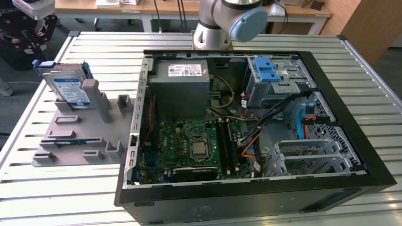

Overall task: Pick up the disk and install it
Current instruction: 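Pick up the disk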

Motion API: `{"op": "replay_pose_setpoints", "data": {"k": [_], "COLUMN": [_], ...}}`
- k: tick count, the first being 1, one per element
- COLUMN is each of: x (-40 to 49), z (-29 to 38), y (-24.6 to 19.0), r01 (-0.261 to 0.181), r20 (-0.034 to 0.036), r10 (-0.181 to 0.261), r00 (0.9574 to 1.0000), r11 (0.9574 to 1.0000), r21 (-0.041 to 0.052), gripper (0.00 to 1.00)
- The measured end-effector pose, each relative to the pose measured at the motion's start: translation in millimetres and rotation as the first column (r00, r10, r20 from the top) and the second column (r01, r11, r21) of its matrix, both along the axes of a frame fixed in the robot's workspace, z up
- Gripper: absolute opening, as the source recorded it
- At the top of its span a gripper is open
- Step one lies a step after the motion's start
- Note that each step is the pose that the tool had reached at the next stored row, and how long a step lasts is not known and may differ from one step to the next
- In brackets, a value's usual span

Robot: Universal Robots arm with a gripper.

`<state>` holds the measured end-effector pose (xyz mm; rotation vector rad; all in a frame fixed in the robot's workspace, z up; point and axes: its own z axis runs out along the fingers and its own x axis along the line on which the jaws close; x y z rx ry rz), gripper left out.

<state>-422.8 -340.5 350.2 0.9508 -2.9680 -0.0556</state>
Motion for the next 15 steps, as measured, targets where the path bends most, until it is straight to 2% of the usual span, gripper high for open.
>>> {"op": "replay_pose_setpoints", "data": {"k": [4, 7, 11, 15], "x": [0.0, 0.0, 0.0, 0.0], "z": [-0.1, -0.2, -0.2, -0.2], "y": [0.1, 0.0, 0.0, 0.0], "r01": [-0.041, -0.087, -0.151, -0.211], "r20": [0.0033, 0.0035, 0.0036, 0.0043], "r10": [0.041, 0.087, 0.151, 0.211], "r00": [0.9992, 0.9962, 0.9886, 0.9775], "r11": [0.9991, 0.9962, 0.9886, 0.9775], "r21": [0.0042, 0.0052, 0.0058, 0.0064], "gripper": [0.11, 0.11, 0.11, 0.11]}}
